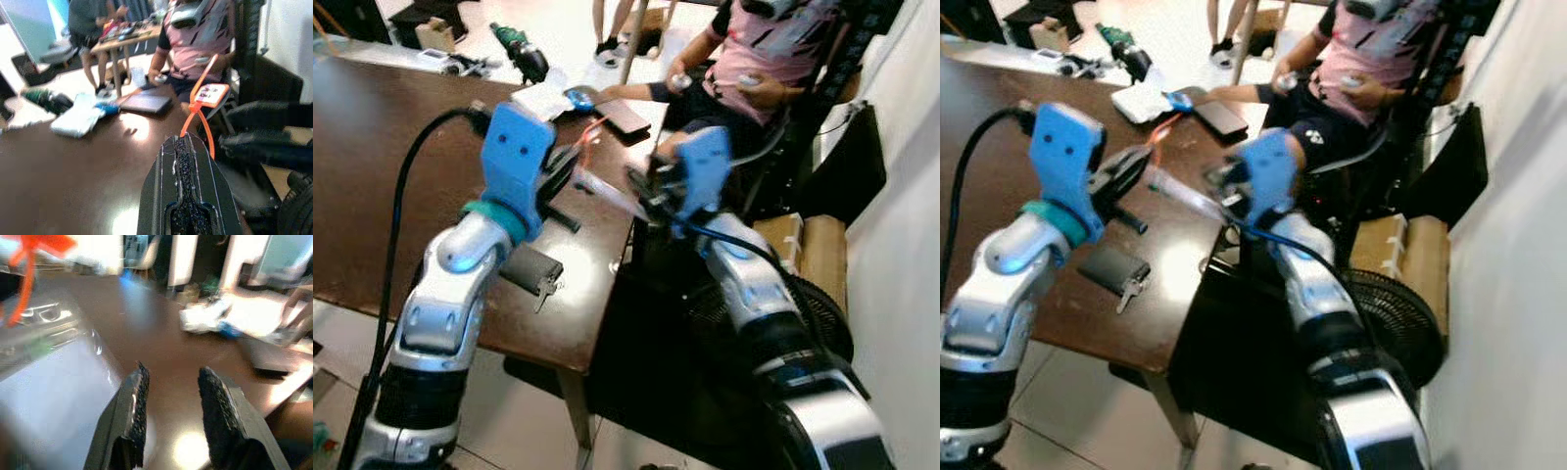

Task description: Hang keys on a hook

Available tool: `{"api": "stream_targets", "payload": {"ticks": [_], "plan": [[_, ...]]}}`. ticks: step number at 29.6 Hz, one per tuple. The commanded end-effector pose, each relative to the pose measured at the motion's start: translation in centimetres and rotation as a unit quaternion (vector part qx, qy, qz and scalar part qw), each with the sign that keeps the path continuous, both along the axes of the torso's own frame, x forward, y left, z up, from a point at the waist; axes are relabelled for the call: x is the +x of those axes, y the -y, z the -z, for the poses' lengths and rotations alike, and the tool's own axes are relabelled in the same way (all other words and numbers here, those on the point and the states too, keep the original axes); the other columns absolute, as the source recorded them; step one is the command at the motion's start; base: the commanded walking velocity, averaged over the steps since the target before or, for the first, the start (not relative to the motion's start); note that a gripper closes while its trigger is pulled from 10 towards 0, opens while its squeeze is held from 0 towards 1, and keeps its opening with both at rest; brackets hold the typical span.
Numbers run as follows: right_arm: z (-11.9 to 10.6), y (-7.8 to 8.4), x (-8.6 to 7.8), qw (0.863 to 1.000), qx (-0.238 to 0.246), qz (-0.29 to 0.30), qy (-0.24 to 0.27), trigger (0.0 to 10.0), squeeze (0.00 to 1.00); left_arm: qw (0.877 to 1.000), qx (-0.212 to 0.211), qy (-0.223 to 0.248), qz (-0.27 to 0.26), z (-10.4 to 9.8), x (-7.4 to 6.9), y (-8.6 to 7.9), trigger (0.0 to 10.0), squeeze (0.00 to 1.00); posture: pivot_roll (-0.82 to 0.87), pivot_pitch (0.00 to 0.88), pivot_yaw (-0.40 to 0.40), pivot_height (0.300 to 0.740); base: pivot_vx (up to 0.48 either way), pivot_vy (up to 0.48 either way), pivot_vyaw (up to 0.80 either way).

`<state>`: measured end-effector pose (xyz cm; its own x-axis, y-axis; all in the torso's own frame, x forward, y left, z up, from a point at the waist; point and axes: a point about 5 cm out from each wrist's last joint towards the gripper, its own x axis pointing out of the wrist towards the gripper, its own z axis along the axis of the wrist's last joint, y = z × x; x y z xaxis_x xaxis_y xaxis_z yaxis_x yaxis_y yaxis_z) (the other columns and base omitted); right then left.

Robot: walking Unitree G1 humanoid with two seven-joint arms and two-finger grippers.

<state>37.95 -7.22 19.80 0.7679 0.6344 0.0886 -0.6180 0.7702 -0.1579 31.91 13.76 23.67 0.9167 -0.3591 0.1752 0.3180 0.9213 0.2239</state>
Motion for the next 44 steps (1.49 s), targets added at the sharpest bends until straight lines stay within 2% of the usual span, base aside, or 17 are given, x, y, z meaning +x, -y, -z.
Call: {"api": "stream_targets", "payload": {"ticks": [1, 3, 6, 11, 15, 20, 24, 25, 26, 27, 30, 31, 32, 33, 35, 40, 44], "plan": [[1.9, -1.3, -0.1, 0.997, -0.047, -0.036, -0.05, 10.0, 0.0, 1.0, -0.01, -0.009, -0.02, 0.3, -0.5, -0.9, 10.0, 0.0, 0.1, 0.0, 0.039, 0.74, 0.0, 0.0, 0.0], [1.9, -1.3, -0.1, 0.997, -0.047, -0.036, -0.05, 10.0, 0.0, 1.0, -0.01, -0.009, -0.02, 0.3, -0.5, -0.9, 10.0, 0.0, 0.1, 0.0, 0.039, 0.74, 0.0, 0.0, 0.0], [3.0, -2.2, -0.2, 0.993, -0.07, -0.059, -0.081, 10.0, 0.0, 1.0, -0.013, -0.013, -0.023, 0.5, -0.9, -1.0, 10.0, 0.0, 0.11, 0.0, 0.042, 0.74, 0.0, 0.0, 0.0], [3.4, -2.4, 0.1, 0.991, -0.041, -0.049, -0.117, 10.0, 0.0, 1.0, -0.012, -0.016, -0.017, 0.5, -1.2, -0.4, 10.0, 0.0, 0.12, 0.0, 0.042, 0.74, 0.0, 0.0, 0.0], [3.7, -3.1, -0.1, 0.987, -0.054, -0.07, -0.132, 10.0, 0.0, 1.0, -0.018, -0.02, -0.016, 0.2, -1.5, -0.3, 10.0, 0.0, 0.13, 0.0, 0.041, 0.74, 0.0, 0.0, 0.0], [4.7, -3.7, -0.4, 0.981, -0.093, -0.083, -0.151, 10.0, 0.0, 0.999, 0.004, -0.034, -0.03, 0.7, -2.0, -0.9, 10.0, 0.0, 0.14, 0.023, 0.029, 0.74, 0.0, 0.0, 0.0], [4.5, -3.7, -0.3, 0.98, -0.105, -0.087, -0.142, 10.0, 0.0, 0.999, 0.006, -0.038, -0.038, 0.8, -2.4, -1.3, 10.0, 0.0, 0.15, 0.03, 0.017, 0.74, 0.0, 0.0, 0.0], [3.4, -3.4, 0.0, 0.987, -0.084, -0.083, -0.112, 10.0, 0.0, 0.998, -0.006, -0.031, -0.046, 0.4, -2.8, -1.5, 10.0, 0.0, 0.16, 0.034, 0.012, 0.74, 0.0, 0.0, 0.0], [3.4, -3.4, 0.0, 0.987, -0.084, -0.083, -0.112, 10.0, 0.0, 0.998, -0.006, -0.031, -0.046, 0.4, -2.8, -1.5, 10.0, 0.0, 0.16, 0.034, 0.012, 0.74, 0.0, 0.0, 0.0], [2.1, -2.8, 0.4, 0.993, -0.05, -0.071, -0.076, 10.0, 0.0, 0.998, -0.016, -0.022, -0.051, 0.1, -3.1, -1.5, 10.0, 0.0, 0.16, 0.034, 0.012, 0.74, 0.0, 0.0, 0.0], [1.1, -2.3, 0.6, 0.996, -0.024, -0.061, -0.052, 10.0, 0.0, 0.998, -0.024, -0.016, -0.053, -0.2, -3.3, -1.5, 10.0, 0.0, 0.16, 0.034, 0.012, 0.74, 0.0, 0.0, 0.0], [-0.7, -0.7, 1.0, 0.999, 0.046, -0.02, -0.012, 10.0, 0.0, 0.998, -0.026, 0.001, -0.062, -0.5, -3.1, -1.5, 10.0, 0.0, 0.13, 0.022, 0.031, 0.74, 0.0, 0.0, 0.0], [-0.7, -0.7, 1.0, 0.999, 0.046, -0.02, -0.012, 10.0, 0.0, 0.998, -0.026, 0.001, -0.062, -0.5, -3.1, -1.5, 10.0, 0.0, 0.13, 0.022, 0.031, 0.74, 0.0, 0.0, 0.0], [-2.2, 1.4, 1.0, 0.994, 0.108, 0.02, 0.025, 10.0, 0.0, 0.997, -0.026, 0.017, -0.068, -0.8, -2.9, -1.5, 10.0, 0.0, 0.12, 0.008, 0.039, 0.74, 0.0, 0.0, 0.0], [-4.1, 5.0, -0.2, 0.976, 0.169, 0.083, 0.108, 10.0, 0.0, 0.996, -0.025, 0.045, -0.078, -1.6, -2.6, -1.6, 10.0, 0.0, 0.11, 0.0, 0.048, 0.74, 0.0, 0.0, 0.0], [-4.3, 6.4, -2.0, 0.966, 0.189, 0.099, 0.146, 10.0, 0.0, 0.995, -0.014, 0.06, -0.083, -1.9, -2.7, -2.0, 10.0, 0.0, 0.1, 0.0, 0.058, 0.74, 0.0, 0.0, 0.0], [-3.9, 6.5, -2.1, 0.966, 0.185, 0.11, 0.146, 10.0, 0.0, 0.995, -0.005, 0.056, -0.088, -1.6, -2.6, -2.2, 10.0, 0.0, 0.1, 0.0, 0.064, 0.74, 0.0, 0.0, 0.0]]}}
